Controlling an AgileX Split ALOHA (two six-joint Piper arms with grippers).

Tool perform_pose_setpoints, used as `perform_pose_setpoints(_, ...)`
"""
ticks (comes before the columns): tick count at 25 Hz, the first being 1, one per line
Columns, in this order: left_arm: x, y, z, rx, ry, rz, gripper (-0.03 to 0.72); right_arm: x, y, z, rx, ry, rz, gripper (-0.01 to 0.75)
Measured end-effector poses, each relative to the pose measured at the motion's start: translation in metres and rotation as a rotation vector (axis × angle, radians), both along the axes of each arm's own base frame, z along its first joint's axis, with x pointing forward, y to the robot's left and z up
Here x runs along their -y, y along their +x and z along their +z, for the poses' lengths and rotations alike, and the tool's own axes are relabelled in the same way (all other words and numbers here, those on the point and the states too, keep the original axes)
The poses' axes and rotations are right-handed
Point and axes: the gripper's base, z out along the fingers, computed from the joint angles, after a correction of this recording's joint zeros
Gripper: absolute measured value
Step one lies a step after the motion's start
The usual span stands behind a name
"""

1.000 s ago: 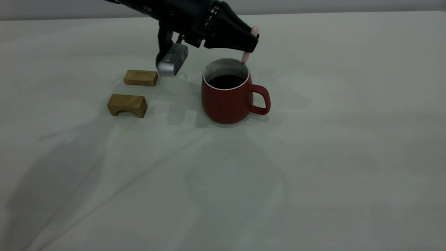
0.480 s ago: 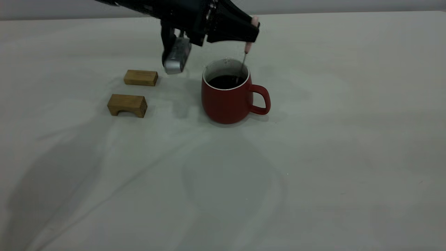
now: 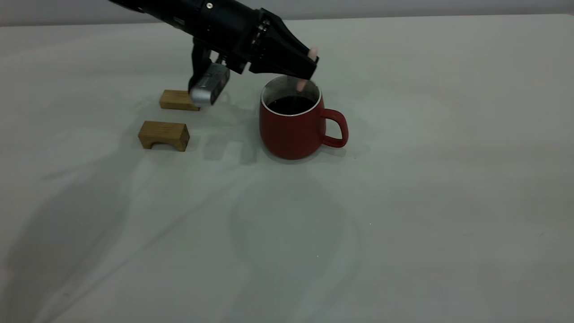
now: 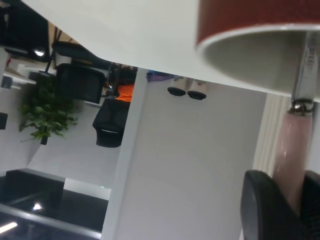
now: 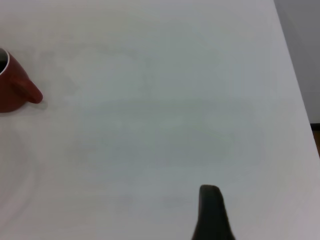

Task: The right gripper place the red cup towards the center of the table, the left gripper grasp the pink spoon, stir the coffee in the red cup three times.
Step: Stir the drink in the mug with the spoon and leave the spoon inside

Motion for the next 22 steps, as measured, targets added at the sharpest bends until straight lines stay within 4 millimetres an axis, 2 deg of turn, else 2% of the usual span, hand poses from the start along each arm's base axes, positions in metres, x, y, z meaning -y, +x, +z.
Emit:
perform_pose_setpoints(5,0.0,0.003,0.002,0.063,-0.041,0.009,0.166,0.0,0.0,0.0,0.0,0.0,0.0,0.584)
perform_pose_setpoints(14,0.021,-0.004,0.005,0.074,-0.078,-0.023,0.166,0.0,0.0,0.0,0.0,0.0,0.0,0.584)
perform_pose_setpoints(17,0.018,-0.007,0.001,0.06,-0.024,-0.056,0.166,0.0,0.0,0.0,0.0,0.0,0.0,0.584)
perform_pose_setpoints(22,0.001,-0.004,0.0,0.064,0.035,-0.077,0.166,0.0,0.0,0.0,0.0,0.0,0.0,0.584)
